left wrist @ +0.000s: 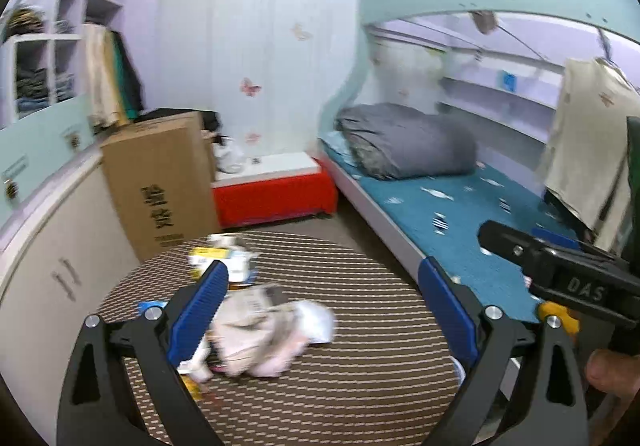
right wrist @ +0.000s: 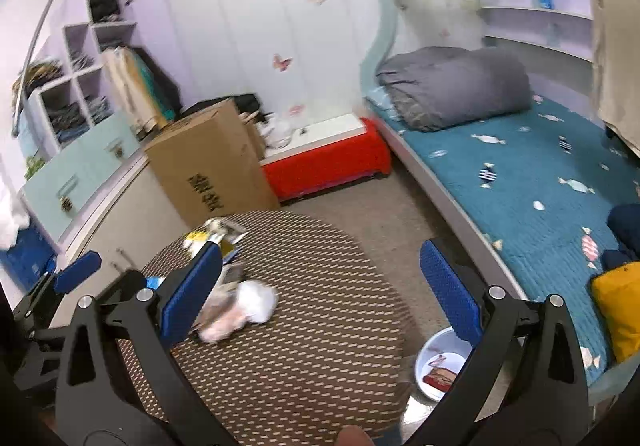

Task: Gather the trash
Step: 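Move both tools back over the table toward the remaining trash, then grasp the newspaper bundle with the right tool while the left tool grasps the blue-white box, then carry both items to the wastebasket and open both tools to drop them, then move both tools back over the table toward the remaining trash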

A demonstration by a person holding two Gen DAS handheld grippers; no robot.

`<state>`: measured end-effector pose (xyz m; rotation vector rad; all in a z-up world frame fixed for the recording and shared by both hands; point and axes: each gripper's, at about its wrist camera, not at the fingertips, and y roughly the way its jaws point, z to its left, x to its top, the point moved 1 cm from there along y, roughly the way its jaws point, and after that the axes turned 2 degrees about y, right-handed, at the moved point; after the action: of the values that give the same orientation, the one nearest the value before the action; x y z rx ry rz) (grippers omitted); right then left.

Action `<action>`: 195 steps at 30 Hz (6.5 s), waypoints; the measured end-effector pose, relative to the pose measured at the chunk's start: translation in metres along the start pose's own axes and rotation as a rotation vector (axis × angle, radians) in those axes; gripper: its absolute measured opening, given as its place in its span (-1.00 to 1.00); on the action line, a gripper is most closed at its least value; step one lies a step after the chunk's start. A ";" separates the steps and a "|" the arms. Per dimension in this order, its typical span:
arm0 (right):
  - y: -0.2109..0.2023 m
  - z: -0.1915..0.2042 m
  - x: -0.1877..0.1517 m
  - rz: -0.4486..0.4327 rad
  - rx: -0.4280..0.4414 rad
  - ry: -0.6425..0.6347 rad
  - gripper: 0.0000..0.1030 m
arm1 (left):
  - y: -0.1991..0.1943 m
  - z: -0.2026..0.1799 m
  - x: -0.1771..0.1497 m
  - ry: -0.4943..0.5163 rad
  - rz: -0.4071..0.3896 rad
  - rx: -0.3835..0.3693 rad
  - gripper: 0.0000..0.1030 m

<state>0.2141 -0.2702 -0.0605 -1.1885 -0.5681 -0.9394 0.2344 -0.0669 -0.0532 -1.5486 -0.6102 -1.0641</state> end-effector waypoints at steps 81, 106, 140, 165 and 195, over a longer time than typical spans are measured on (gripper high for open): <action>0.102 0.053 -0.055 0.221 0.132 -0.075 -0.09 | 0.093 0.161 -0.091 -0.111 0.339 0.224 0.79; 0.099 0.037 -0.058 0.242 0.128 -0.044 -0.09 | 0.090 0.148 -0.100 -0.126 0.334 -0.058 -0.86; 0.044 -0.172 -0.039 0.118 -0.132 0.244 -0.09 | 0.087 -0.060 -0.001 0.049 0.159 -0.479 -0.88; 0.131 -0.371 -0.182 0.371 -0.291 0.706 0.46 | 0.229 -0.296 -0.090 0.292 0.605 -0.637 -0.86; 0.004 -0.265 -0.078 0.042 -0.250 0.469 0.88 | 0.152 -0.229 -0.024 0.235 0.354 -0.418 0.83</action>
<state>0.1518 -0.4970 -0.2061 -1.1415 -0.0499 -1.2303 0.2797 -0.3209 -0.1508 -1.7702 0.0579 -1.1188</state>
